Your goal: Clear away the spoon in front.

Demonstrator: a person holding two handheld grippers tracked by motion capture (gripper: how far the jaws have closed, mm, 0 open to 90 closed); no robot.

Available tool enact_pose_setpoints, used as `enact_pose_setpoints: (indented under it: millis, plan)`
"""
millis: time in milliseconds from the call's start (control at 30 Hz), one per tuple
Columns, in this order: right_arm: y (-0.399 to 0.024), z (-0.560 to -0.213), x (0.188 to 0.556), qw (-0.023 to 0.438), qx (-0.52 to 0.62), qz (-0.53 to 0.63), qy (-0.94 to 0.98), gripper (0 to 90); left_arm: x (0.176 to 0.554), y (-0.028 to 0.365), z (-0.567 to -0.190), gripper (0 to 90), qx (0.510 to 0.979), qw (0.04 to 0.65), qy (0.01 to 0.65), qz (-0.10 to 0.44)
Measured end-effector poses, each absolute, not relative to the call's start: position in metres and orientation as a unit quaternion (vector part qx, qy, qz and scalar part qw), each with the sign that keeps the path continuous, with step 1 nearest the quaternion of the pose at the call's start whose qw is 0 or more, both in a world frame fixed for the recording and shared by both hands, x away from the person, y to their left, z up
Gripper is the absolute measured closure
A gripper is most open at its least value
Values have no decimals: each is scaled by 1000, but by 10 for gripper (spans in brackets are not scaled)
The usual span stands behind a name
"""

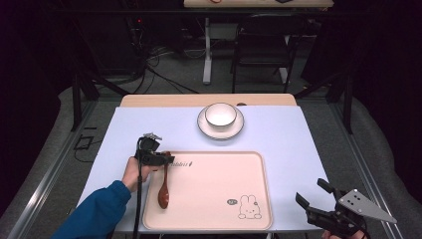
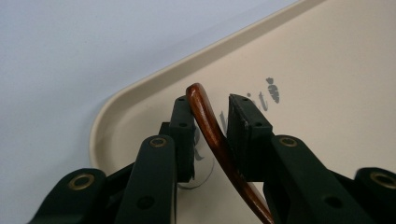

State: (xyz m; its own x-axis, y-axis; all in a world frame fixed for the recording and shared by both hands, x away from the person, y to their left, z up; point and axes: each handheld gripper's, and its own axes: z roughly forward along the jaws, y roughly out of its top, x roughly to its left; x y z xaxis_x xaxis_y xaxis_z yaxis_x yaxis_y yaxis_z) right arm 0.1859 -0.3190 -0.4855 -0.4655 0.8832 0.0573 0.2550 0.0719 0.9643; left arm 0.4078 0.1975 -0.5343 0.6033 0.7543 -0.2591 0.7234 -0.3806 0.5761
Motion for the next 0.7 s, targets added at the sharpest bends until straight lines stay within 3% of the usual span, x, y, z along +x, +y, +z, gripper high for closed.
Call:
enact_pose_setpoints:
  millis: [333,633,700]
  plan:
    - [-319,-485,186,296,424,532,670,140,406,194,-536,650,838,318,442,38]
    - [-319,-486,186,296,424,533,670,140,405,194,-536,499,839,312,443,55]
    - [-319,-486,186,296,425,533,670,140,405,194,-535,411,836,311,447,59]
